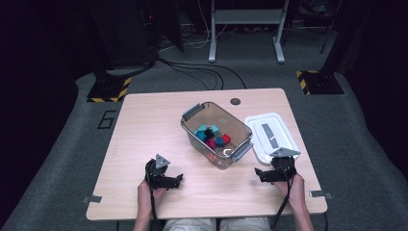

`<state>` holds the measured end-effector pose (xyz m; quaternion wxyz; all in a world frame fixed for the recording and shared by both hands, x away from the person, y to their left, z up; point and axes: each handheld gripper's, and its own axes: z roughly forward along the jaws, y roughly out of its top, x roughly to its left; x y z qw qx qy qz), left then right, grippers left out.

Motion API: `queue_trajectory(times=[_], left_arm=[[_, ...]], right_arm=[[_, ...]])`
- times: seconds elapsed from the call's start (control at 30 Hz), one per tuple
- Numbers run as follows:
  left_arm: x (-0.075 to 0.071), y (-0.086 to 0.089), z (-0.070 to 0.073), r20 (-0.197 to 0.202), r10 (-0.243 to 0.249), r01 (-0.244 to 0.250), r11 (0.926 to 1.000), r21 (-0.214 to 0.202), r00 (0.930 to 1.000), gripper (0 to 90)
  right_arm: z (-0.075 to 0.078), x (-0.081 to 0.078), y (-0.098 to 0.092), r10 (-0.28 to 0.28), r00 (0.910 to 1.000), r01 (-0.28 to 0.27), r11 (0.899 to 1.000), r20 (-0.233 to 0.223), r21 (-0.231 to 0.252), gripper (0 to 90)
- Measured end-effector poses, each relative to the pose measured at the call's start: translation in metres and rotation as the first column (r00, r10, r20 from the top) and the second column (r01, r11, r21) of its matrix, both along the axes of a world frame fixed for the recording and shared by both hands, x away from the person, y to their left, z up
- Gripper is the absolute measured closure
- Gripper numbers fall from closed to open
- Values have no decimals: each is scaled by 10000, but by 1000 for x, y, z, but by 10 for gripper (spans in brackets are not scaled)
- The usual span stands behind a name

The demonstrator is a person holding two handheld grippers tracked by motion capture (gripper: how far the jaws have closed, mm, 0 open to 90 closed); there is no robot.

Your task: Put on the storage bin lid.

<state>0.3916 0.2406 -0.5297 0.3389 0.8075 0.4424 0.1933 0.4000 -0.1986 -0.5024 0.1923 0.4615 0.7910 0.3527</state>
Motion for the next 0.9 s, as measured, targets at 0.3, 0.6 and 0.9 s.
queue_trajectory(times=[0.3, 0.6, 0.9], left_arm=[[0, -1, 0, 39, 38, -37, 9999, -102, 10000, 43], [0, -1, 0, 45, 39, -38, 9999, -110, 10000, 44], [0, -1, 0, 62, 34, -33, 9999, -119, 10000, 50]], right_arm=[[9, 21, -19, -275, 9996, 275, 9995, 44, 130, 0], [10, 54, -28, -655, 9976, 657, 9978, -241, 83, 1], [10, 84, -26, -684, 9968, 674, 9974, -414, -260, 29]])
